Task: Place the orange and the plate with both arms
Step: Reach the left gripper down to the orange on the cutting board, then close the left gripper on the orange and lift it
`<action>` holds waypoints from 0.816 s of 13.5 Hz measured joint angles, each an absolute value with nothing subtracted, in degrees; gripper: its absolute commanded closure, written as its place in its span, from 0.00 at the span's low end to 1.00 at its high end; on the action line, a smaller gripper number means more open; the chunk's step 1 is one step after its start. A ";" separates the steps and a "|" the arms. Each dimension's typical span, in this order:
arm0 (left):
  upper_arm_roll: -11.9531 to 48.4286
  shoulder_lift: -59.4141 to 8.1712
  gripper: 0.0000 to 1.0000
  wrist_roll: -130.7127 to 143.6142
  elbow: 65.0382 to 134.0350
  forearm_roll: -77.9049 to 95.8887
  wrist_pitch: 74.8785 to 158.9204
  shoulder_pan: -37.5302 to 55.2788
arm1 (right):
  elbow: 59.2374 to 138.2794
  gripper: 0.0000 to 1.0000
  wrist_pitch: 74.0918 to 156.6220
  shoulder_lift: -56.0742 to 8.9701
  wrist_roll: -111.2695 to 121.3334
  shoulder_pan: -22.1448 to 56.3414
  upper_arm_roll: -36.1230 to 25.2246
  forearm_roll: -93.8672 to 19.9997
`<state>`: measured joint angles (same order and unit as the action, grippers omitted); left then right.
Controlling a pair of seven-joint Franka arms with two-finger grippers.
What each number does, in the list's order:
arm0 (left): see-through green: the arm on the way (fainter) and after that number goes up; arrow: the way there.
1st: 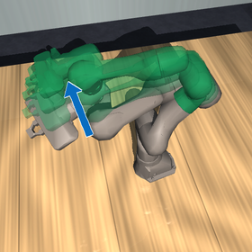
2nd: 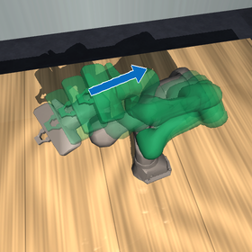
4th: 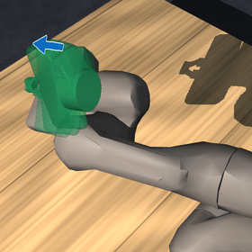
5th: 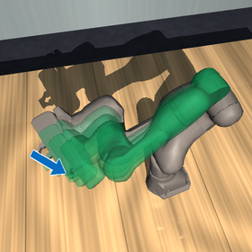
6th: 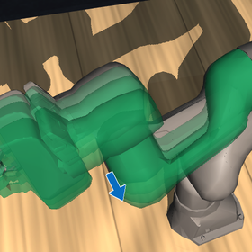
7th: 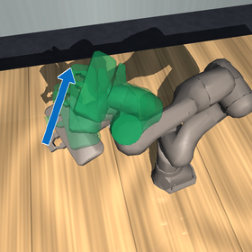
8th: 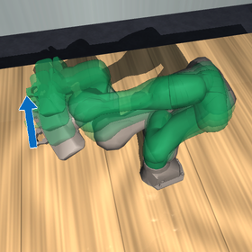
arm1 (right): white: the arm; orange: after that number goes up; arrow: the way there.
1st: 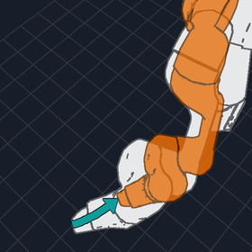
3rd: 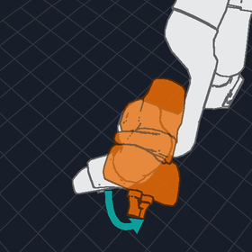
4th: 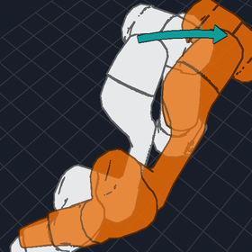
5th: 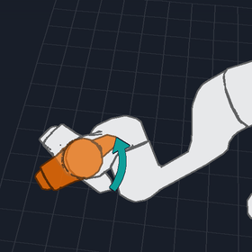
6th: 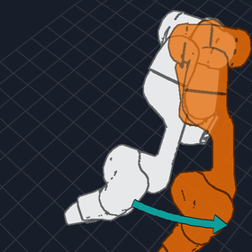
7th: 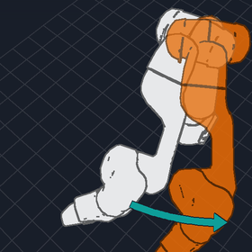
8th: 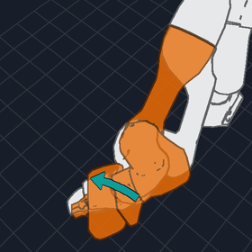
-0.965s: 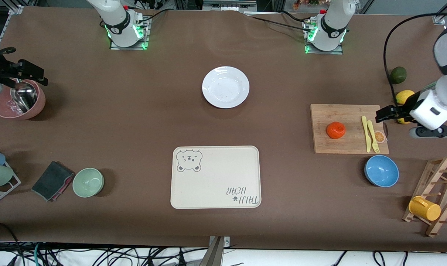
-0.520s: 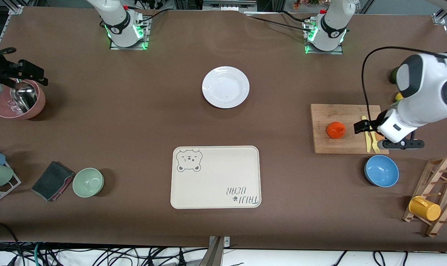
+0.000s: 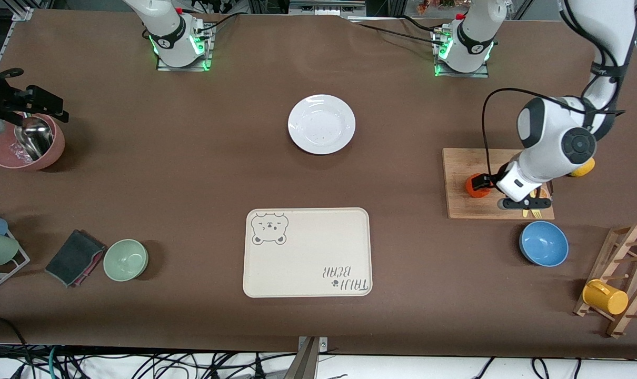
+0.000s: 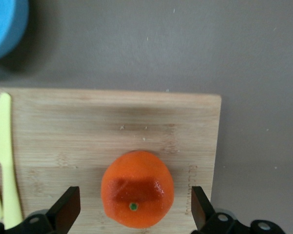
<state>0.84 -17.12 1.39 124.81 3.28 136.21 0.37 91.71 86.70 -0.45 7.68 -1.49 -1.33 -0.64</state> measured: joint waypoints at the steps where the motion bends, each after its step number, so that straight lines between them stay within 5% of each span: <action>1: 0.84 -17.35 0.00 1.39 125.44 3.29 136.65 0.37 | 91.73 0.00 86.69 -0.45 7.68 -1.50 -1.34 -0.64; 6: 0.84 -19.53 0.00 1.37 128.08 3.29 142.98 0.38 | 91.85 0.00 86.69 -0.45 7.68 -1.50 -1.34 -0.65; 7: 0.84 -20.21 0.21 1.37 128.11 3.29 143.51 0.38 | 91.87 0.00 86.67 -0.45 7.68 -1.50 -1.34 -0.65; 9: 0.84 -20.74 0.84 1.37 128.11 3.29 143.91 0.38 | 91.93 0.00 86.66 -0.45 7.68 -1.51 -1.37 -0.66; 10: 0.84 -20.61 1.00 1.37 128.09 3.29 143.84 0.38 | 91.95 0.00 86.67 -0.45 7.68 -1.51 -1.39 -0.66; 11: 0.84 -20.39 1.00 1.37 128.08 3.29 143.82 0.39 | 91.96 0.00 86.66 -0.45 7.68 -1.51 -1.40 -0.66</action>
